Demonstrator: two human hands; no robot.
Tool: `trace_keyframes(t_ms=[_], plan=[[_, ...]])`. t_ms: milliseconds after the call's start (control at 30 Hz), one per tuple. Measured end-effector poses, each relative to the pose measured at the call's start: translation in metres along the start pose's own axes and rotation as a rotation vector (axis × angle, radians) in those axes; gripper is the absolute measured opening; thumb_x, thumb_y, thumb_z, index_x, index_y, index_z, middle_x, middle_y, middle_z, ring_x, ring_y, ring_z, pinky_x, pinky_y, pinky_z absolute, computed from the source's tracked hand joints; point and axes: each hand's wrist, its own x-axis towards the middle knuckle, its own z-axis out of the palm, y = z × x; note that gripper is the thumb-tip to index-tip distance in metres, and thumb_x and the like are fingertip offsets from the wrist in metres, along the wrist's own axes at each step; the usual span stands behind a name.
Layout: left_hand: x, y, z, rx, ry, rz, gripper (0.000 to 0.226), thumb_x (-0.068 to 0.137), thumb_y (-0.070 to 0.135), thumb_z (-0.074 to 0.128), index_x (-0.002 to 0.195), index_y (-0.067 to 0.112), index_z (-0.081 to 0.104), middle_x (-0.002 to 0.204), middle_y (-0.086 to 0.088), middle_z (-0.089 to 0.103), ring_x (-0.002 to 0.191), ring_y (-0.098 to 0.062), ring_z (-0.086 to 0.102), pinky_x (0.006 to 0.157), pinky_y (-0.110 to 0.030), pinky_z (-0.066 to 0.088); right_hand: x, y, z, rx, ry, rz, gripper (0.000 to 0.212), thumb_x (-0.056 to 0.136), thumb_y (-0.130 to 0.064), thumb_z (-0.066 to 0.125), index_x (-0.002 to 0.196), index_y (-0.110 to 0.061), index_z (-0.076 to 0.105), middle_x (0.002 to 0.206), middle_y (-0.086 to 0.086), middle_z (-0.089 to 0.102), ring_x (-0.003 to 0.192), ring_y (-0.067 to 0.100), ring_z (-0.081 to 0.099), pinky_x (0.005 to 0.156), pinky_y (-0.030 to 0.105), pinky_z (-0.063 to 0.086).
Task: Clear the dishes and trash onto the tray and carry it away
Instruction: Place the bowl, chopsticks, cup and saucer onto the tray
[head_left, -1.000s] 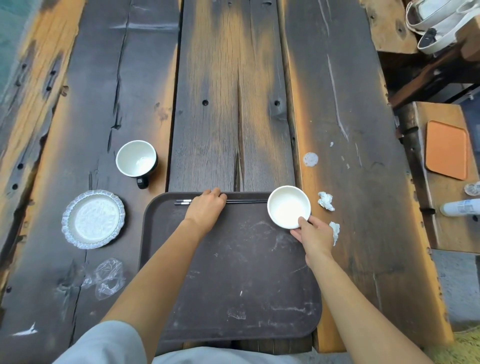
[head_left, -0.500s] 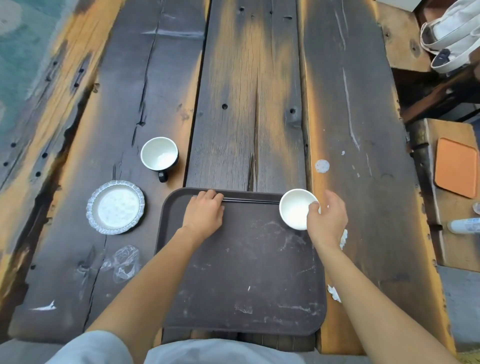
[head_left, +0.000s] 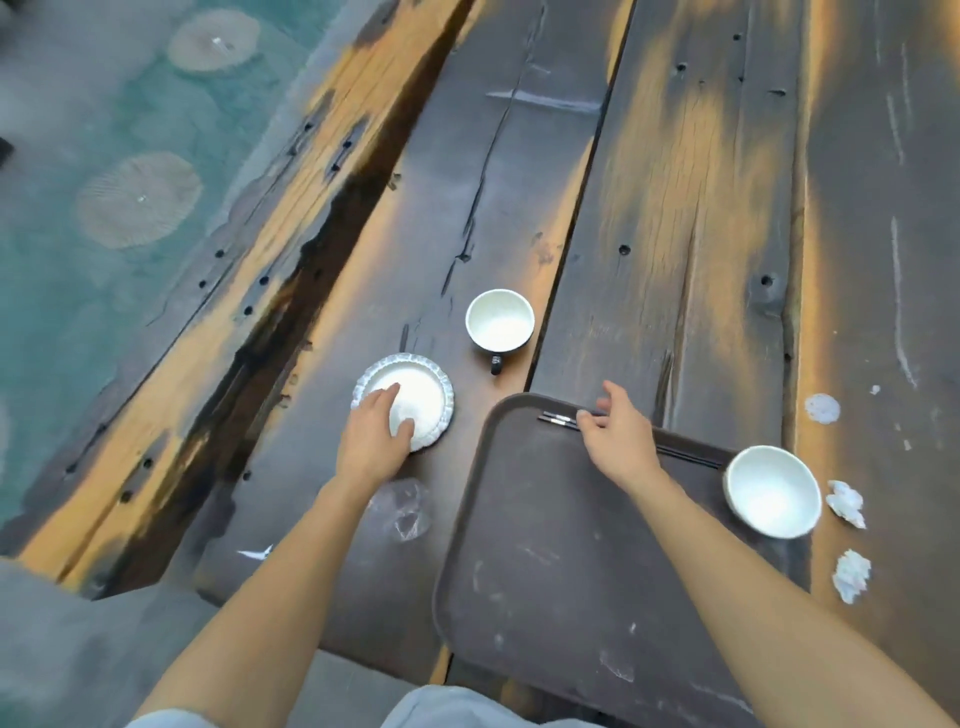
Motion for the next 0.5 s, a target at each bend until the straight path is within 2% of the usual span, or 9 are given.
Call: trace_keyframes(t_ms=[67, 167, 233, 267, 300, 367, 433, 500], plan=[[0.007, -0.021, -0.012, -0.022, 0.007, -0.038, 0.058, 0.092, 0.021, 0.062, 0.144, 0.002, 0.046, 0.144, -0.018, 0.051, 0.134, -0.037, 0.044, 0.109, -0.044, 0.036, 0.005, -0.019, 0.022, 0.012, -0.055, 0.032, 0.063, 0.099, -0.031, 0.057, 0.155, -0.014, 0.033, 0.144, 0.009, 0.054, 0.118, 0.025, 0.060, 0.104, 0.037, 0.043], [0.020, -0.043, -0.021, -0.130, 0.001, -0.147, 0.046, 0.087, 0.025, 0.061, 0.126, 0.001, 0.055, 0.124, -0.019, 0.057, 0.123, -0.038, 0.047, 0.095, -0.043, 0.041, 0.012, -0.045, 0.052, 0.012, -0.119, 0.043, 0.061, 0.098, -0.033, 0.057, 0.153, -0.015, 0.037, 0.145, 0.005, 0.053, 0.126, 0.026, 0.055, 0.107, 0.037, 0.040], [0.027, -0.055, -0.021, -0.185, -0.030, -0.238, 0.026, 0.088, 0.021, 0.063, 0.107, 0.007, 0.054, 0.105, -0.013, 0.056, 0.107, -0.035, 0.053, 0.079, -0.041, 0.043, 0.018, -0.058, 0.070, 0.022, -0.104, 0.030, 0.057, 0.096, -0.031, 0.059, 0.149, -0.014, 0.044, 0.136, 0.005, 0.060, 0.122, 0.026, 0.058, 0.104, 0.035, 0.042], [0.030, -0.061, -0.019, -0.236, -0.042, -0.275, 0.023, 0.086, 0.021, 0.064, 0.102, 0.008, 0.055, 0.099, -0.010, 0.058, 0.097, -0.035, 0.058, 0.075, -0.041, 0.046, 0.022, -0.065, 0.078, 0.048, -0.094, 0.043, 0.055, 0.095, -0.031, 0.059, 0.146, -0.014, 0.046, 0.128, 0.003, 0.065, 0.117, 0.026, 0.060, 0.103, 0.036, 0.044], [0.032, -0.067, -0.016, -0.334, -0.056, -0.324, 0.025, 0.084, 0.020, 0.064, 0.105, 0.007, 0.058, 0.097, -0.007, 0.062, 0.091, -0.036, 0.064, 0.076, -0.044, 0.052, 0.027, -0.070, 0.085, 0.104, -0.086, 0.066, 0.053, 0.094, -0.031, 0.059, 0.143, -0.014, 0.049, 0.118, 0.001, 0.068, 0.111, 0.025, 0.064, 0.103, 0.039, 0.047], [0.036, -0.073, -0.010, -0.581, -0.081, -0.427, 0.032, 0.085, 0.013, 0.064, 0.116, 0.006, 0.063, 0.102, -0.011, 0.069, 0.094, -0.034, 0.070, 0.079, -0.046, 0.060, 0.037, -0.080, 0.097, 0.285, -0.084, 0.151, 0.044, 0.095, -0.031, 0.061, 0.135, -0.013, 0.055, 0.103, -0.003, 0.067, 0.097, 0.022, 0.068, 0.098, 0.044, 0.054], [0.041, -0.078, -0.003, -0.730, -0.084, -0.486, 0.030, 0.088, 0.009, 0.064, 0.118, 0.003, 0.063, 0.109, -0.018, 0.068, 0.100, -0.035, 0.069, 0.077, -0.044, 0.062, 0.044, -0.091, 0.104, 0.443, -0.116, 0.233, 0.020, 0.099, -0.026, 0.059, 0.114, -0.012, 0.060, 0.102, 0.004, 0.062, 0.088, 0.021, 0.065, 0.088, 0.039, 0.059], [0.042, -0.080, 0.000, -0.797, -0.076, -0.501, 0.028, 0.092, 0.014, 0.065, 0.117, 0.002, 0.063, 0.111, -0.022, 0.067, 0.101, -0.034, 0.068, 0.079, -0.043, 0.062, 0.048, -0.102, 0.105, 0.565, -0.164, 0.330, 0.012, 0.102, -0.024, 0.057, 0.102, -0.012, 0.057, 0.103, 0.013, 0.057, 0.089, 0.025, 0.063, 0.082, 0.033, 0.059]])
